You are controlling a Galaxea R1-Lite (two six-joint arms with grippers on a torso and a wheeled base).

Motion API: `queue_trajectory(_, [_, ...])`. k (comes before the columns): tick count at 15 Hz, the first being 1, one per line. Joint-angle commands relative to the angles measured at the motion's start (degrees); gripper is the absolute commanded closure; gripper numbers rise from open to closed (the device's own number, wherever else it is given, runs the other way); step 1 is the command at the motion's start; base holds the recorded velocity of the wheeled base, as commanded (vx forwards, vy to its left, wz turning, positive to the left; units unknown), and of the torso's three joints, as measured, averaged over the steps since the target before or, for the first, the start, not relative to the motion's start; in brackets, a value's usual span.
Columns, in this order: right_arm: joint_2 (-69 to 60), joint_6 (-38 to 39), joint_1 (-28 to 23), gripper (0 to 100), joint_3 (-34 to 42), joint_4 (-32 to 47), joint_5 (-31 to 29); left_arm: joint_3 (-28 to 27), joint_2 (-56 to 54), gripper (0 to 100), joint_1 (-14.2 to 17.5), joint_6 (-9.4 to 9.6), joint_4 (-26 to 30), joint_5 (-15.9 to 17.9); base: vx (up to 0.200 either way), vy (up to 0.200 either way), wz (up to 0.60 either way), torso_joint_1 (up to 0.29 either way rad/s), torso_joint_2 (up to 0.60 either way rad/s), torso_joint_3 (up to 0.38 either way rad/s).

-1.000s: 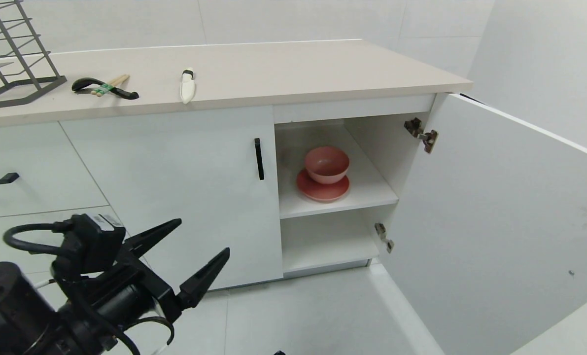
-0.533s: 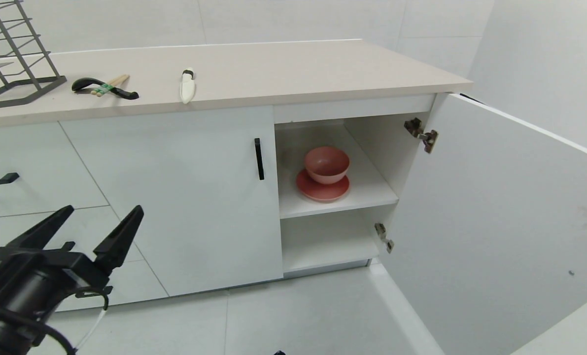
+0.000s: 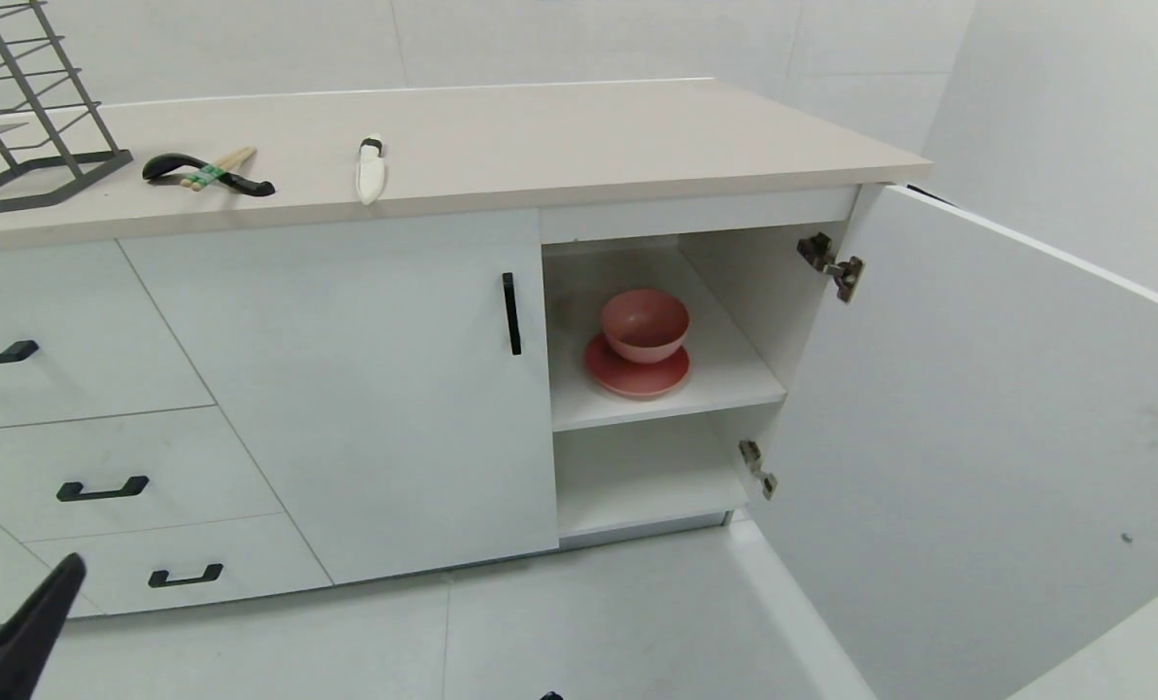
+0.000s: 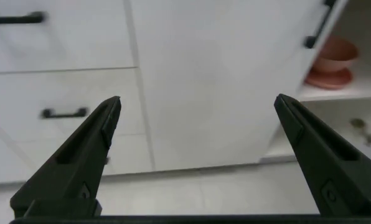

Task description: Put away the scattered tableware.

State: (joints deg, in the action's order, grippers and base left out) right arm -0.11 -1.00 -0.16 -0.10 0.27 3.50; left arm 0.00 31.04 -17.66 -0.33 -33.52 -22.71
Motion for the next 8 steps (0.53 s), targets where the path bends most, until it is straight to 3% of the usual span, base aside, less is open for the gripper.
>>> queue_trajectory(1, [0.1,0.0,0.0,0,0.0,0.0,0.0,0.0,-18.9,0,9.7,0.42,9.4,0.1,0.0,0.0,0.0,0.0,0.0,0.0])
queue_trajectory(2, [0.1,0.0,0.0,0,0.0,0.0,0.0,0.0,-22.3,0,10.8,1.12,13.0,0.2,0.0,0.0,0.0,0.0,0.0,0.0])
queue_trajectory(3, [0.1,0.0,0.0,0,0.0,0.0,0.0,0.0,-26.4,0,12.0,2.88,20.1,-0.7,0.0,0.0,0.0,0.0,0.0,0.0])
queue_trajectory(4, [0.1,0.0,0.0,0,0.0,-0.1,-0.1,0.0,-25.5,0,12.0,0.94,19.8,-1.1,0.0,0.0,0.0,0.0,0.0,0.0])
queue_trajectory(5, [0.1,0.1,0.0,0,0.0,0.0,-0.2,0.0,-25.5,0,12.0,0.94,19.5,-0.1,0.0,0.0,0.0,0.0,0.0,0.0])
queue_trajectory(6, [0.1,0.1,0.0,0,0.1,0.0,-0.2,0.0,-25.5,0,11.8,1.21,20.3,2.8,0.0,0.0,0.0,0.0,0.0,0.0])
queue_trajectory(7, [0.1,0.2,0.0,0,0.1,0.0,-0.2,0.0,-25.5,0,11.8,0.68,23.3,12.3,0.0,0.0,0.0,0.0,0.0,0.0])
queue_trajectory(8, [0.1,0.2,0.0,0,0.1,0.0,-0.2,0.0,-25.5,0,11.8,0.68,25.9,17.3,0.0,0.0,0.0,0.0,0.0,0.0])
